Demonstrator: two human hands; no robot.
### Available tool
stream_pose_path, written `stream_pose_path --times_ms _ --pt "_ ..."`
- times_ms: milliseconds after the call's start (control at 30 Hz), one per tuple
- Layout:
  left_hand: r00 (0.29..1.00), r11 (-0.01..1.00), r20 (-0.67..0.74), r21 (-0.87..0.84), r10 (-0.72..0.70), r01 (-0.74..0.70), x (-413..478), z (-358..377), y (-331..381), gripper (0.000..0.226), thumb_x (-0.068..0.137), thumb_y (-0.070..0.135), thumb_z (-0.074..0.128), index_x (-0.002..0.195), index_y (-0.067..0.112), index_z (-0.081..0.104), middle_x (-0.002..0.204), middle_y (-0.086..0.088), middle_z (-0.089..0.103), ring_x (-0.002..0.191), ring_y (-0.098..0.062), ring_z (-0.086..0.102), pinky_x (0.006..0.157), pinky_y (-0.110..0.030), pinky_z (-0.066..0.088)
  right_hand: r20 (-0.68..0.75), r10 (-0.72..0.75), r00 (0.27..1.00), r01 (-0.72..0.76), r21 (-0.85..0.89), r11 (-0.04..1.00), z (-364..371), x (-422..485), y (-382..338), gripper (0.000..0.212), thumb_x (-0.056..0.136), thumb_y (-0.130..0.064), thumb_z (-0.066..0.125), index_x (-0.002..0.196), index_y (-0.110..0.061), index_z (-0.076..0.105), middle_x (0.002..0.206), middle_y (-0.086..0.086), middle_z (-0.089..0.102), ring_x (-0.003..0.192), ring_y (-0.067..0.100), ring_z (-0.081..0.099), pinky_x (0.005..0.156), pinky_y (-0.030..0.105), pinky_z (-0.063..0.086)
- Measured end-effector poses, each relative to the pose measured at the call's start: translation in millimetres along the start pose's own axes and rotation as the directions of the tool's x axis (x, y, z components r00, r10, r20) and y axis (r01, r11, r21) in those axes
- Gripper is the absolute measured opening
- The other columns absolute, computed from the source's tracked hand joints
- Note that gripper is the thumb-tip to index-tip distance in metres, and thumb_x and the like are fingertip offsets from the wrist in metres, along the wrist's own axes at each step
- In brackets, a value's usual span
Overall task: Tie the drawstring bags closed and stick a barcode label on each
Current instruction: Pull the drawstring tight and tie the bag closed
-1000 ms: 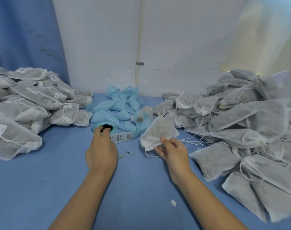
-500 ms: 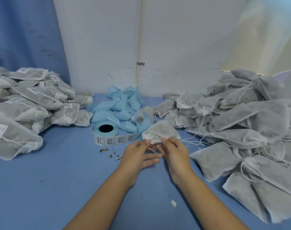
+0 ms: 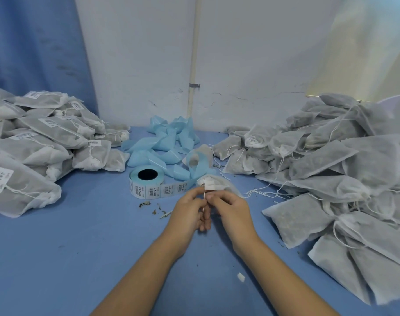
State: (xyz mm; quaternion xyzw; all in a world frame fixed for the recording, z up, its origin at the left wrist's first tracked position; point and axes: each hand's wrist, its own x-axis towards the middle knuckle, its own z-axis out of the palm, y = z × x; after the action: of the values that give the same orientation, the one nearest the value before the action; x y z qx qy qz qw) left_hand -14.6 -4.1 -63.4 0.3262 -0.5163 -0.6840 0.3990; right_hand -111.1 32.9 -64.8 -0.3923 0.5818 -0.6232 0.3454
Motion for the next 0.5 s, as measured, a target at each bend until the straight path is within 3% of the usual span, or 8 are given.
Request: stream_pose_path --times_ms 100,233,400,500 --pt "0.999 0.997 0.034 0.079 0.011 -0.014 -1.1 0.8 -1.7 0.037 0.093 -0.003 0.036 0.105 0.025 0.056 0.043 0.000 0.042 0.033 -0.014 0.040 0.035 -0.022 0.028 -0.019 0.025 0.999 -0.025 0.013 1.000 -2.1 0.5 -2.5 0.011 0.086 -0.007 0.064 0.075 -0.007 0.068 0.066 0.010 0.064 0.068 0.025 0.058 0.076 0.037 0.046" --pt "0.998 0.988 0.069 0.155 0.003 -0.014 -3.4 3.3 -0.5 0.042 0.093 -0.002 0.037 0.130 0.015 0.048 0.045 0.001 0.037 0.033 -0.012 0.038 0.036 -0.020 0.028 0.042 0.085 0.995 -0.087 0.031 0.996 -6.8 1.6 -5.5 0.013 0.086 -0.009 0.063 0.075 -0.002 0.062 0.072 0.020 0.056 0.073 0.031 0.050 0.077 0.042 0.040" --pt "0.997 0.993 0.070 0.116 -0.043 0.034 -6.9 7.9 5.1 0.042 0.094 -0.004 0.037 0.132 0.012 0.046 0.049 -0.002 0.028 0.031 -0.010 0.028 0.035 -0.017 0.023 0.003 0.168 0.986 -0.166 0.184 0.969 -11.2 3.7 -9.4 0.005 0.080 -0.002 0.065 0.076 -0.003 0.067 0.077 0.013 0.059 0.079 0.024 0.050 0.080 0.033 0.040" --pt "0.995 0.993 0.079 0.100 -0.063 0.055 -10.0 12.4 7.0 0.044 0.094 -0.005 0.036 0.127 0.022 0.046 0.052 0.000 0.026 0.032 -0.007 0.024 0.033 -0.016 0.021 -0.006 0.237 0.971 -0.226 0.290 0.930 -14.3 7.8 -10.0 0.007 0.080 0.001 0.063 0.077 -0.003 0.069 0.074 0.006 0.067 0.072 0.016 0.060 0.078 0.024 0.045"
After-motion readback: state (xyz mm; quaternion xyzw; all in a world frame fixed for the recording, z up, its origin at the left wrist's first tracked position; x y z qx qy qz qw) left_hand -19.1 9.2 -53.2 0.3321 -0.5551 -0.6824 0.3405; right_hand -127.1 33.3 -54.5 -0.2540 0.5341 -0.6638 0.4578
